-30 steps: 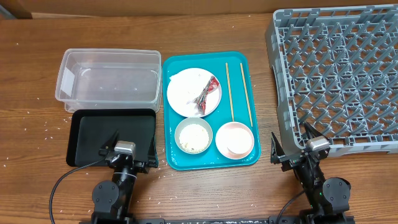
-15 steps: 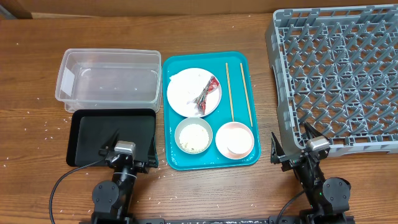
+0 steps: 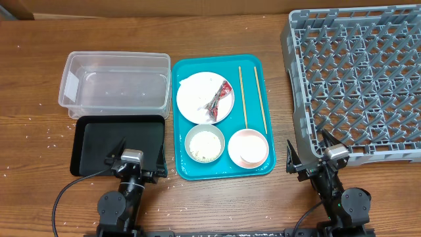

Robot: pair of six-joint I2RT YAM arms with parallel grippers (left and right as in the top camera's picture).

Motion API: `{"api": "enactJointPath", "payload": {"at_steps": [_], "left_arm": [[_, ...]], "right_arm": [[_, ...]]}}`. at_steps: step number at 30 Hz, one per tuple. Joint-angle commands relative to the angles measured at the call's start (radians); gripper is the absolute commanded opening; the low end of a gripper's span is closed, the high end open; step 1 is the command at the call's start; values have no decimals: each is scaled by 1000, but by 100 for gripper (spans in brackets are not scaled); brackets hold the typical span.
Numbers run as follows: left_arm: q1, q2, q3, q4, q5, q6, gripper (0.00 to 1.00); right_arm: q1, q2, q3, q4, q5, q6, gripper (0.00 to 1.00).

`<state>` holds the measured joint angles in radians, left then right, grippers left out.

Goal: Sort waste into correct bins and load items into the dishwasher

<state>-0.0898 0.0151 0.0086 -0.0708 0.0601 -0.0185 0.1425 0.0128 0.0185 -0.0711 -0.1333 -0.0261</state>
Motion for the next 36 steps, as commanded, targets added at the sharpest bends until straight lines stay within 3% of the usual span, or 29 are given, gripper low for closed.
{"api": "enactJointPath", "payload": {"at_steps": [1, 19, 23, 27, 31, 36], "left_arm": [[6, -9, -4, -2, 8, 16, 100], [6, -9, -4, 0, 17, 0, 100], [4, -9, -4, 0, 42, -234, 100], [4, -9, -3, 8, 42, -452, 100], [4, -9, 24, 77, 143, -513, 100], [5, -6, 177, 34, 148, -488, 100]], "right_arm": [[-7, -10, -10, 3, 1, -1, 100], [-7, -10, -10, 3, 0, 0, 100], [-7, -10, -10, 3, -19, 8, 100], [-7, -10, -10, 11, -98, 161, 100], [-7, -10, 35, -39, -158, 268, 100], [-7, 4, 211, -230, -172, 269, 100]]}}
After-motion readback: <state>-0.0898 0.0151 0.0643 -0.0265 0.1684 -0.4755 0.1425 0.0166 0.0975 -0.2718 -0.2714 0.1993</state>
